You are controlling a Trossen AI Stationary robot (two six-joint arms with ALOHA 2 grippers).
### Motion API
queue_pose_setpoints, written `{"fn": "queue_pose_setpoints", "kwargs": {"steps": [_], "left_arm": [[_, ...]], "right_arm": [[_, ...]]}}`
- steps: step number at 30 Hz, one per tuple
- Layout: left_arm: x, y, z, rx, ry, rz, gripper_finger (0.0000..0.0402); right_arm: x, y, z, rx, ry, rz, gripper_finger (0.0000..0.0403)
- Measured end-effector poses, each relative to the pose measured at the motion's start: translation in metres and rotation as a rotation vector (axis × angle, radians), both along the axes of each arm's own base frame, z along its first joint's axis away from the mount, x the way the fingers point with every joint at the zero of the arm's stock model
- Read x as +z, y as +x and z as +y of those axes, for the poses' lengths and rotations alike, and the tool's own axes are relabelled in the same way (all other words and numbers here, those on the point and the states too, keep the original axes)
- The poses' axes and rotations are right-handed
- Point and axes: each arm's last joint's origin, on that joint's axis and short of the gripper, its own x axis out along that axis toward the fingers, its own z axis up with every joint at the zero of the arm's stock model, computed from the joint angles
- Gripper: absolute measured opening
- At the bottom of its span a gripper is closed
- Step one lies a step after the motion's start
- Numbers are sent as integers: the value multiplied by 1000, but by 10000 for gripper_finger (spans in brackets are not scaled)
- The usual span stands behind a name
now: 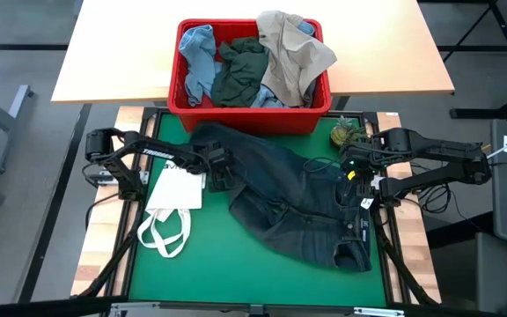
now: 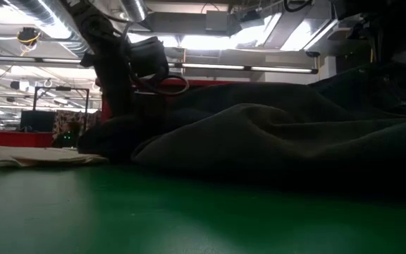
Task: Fold laundry
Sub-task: Remove the dark blue pants from the laundry bin
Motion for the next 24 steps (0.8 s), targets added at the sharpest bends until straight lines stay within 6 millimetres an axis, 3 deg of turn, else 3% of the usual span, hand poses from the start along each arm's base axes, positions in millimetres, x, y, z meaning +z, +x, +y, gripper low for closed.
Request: {"fn": "queue_pose_setpoints", "kwargs": {"steps": [4,8,12,18,24], "left_arm": [[-4,-4,-1,0,-3,11,74],[-4,-4,-1,5,-7,15,14],[7,-2,-1,2,-26,57,5],[58,6,-4,-36,-137,130,2],[128,9,-12,-103,-233,202,1]], "right_arm": [[0,0,0,0,-1,0,12],[0,0,0,0,-1,0,12],[0,0,0,0,-2,1,12],[0,0,-1,-2,-24,6,12],[0,0,-1,-3,-34,7,12]]}}
